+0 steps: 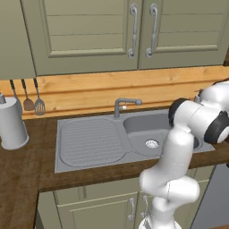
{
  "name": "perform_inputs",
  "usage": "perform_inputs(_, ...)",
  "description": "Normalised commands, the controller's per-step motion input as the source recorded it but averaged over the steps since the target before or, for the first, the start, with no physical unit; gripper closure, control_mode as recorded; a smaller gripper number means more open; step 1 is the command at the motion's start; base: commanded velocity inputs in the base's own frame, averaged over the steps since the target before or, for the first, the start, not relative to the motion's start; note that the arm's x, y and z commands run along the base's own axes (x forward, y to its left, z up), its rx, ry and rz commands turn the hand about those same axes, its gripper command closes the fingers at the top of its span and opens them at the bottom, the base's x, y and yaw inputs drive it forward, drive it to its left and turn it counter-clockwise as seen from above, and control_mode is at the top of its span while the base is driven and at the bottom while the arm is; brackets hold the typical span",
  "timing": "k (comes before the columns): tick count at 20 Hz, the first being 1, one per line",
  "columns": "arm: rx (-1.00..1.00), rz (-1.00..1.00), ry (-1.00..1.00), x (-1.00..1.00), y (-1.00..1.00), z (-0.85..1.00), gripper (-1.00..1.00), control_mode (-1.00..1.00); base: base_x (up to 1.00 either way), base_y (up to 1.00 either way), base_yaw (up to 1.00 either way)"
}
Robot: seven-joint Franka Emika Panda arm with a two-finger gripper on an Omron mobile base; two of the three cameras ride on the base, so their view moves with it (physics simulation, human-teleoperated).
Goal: Pick the mushroom from the sink and place it in the bowl. Then pick the bowl and place it in the microwave. Then close the microwave door and press the start button.
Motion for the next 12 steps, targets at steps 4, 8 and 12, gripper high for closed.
perform_inputs(4, -0.09, 0.0, 0.1, 0.4, 0.38, -0.22, -1.0, -1.0, 0.0, 0.0, 0.0)
perform_inputs(8, -0.04, 0.03, 0.33, 0.61, 0.1, -0.02, -1.0, -1.0, 0.0, 0.0, 0.0)
perform_inputs(12, 0.0, 0.05, 0.21, 0.52, -0.02, 0.0, -1.0, -1.0, 0.0, 0.0, 0.0)
